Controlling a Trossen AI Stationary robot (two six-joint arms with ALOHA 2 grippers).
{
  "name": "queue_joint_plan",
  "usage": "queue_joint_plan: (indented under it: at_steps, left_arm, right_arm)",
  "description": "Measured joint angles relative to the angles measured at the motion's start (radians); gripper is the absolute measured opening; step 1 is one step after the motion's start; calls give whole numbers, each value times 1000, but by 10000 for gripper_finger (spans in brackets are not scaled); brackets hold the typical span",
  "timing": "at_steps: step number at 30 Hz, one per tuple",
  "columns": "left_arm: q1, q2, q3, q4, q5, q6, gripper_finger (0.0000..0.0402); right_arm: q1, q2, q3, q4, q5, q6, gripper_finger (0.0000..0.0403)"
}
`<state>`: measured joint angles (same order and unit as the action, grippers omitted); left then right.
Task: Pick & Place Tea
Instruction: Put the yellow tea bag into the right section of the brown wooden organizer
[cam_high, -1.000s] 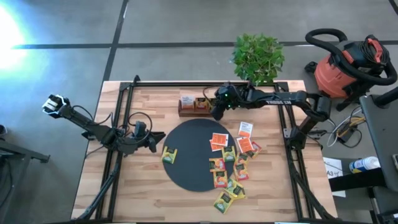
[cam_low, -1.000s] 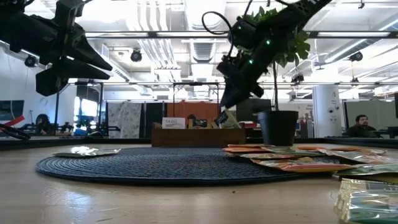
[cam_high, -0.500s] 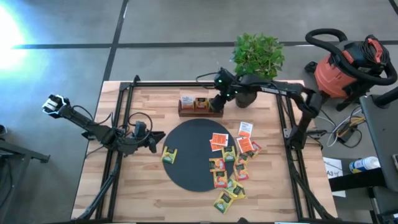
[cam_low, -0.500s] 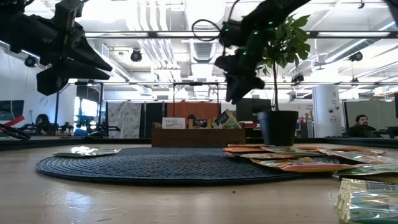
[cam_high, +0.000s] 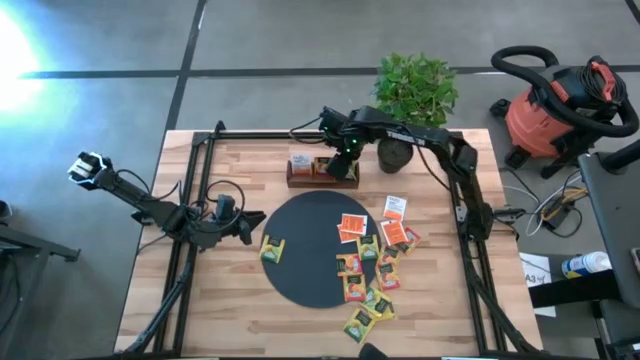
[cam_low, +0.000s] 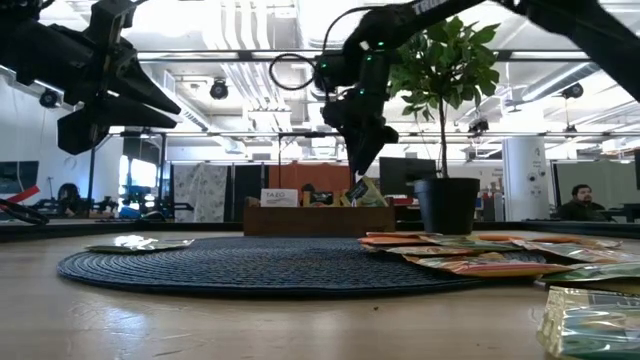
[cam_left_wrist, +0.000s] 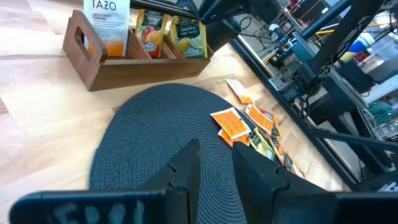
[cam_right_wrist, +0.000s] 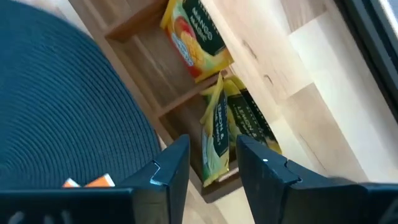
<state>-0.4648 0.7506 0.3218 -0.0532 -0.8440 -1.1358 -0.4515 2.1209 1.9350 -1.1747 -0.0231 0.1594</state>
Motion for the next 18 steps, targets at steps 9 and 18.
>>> queue_joint_plan:
  at_steps: [9, 18]
  left_arm:
    - [0, 0, 0, 0, 0, 6, 90]
    - [0, 0, 0, 0, 9, 7, 90]
  right_arm:
    - [1, 138, 190, -163, 28, -31, 116]
    - [2, 185, 238, -234, 31, -85, 73]
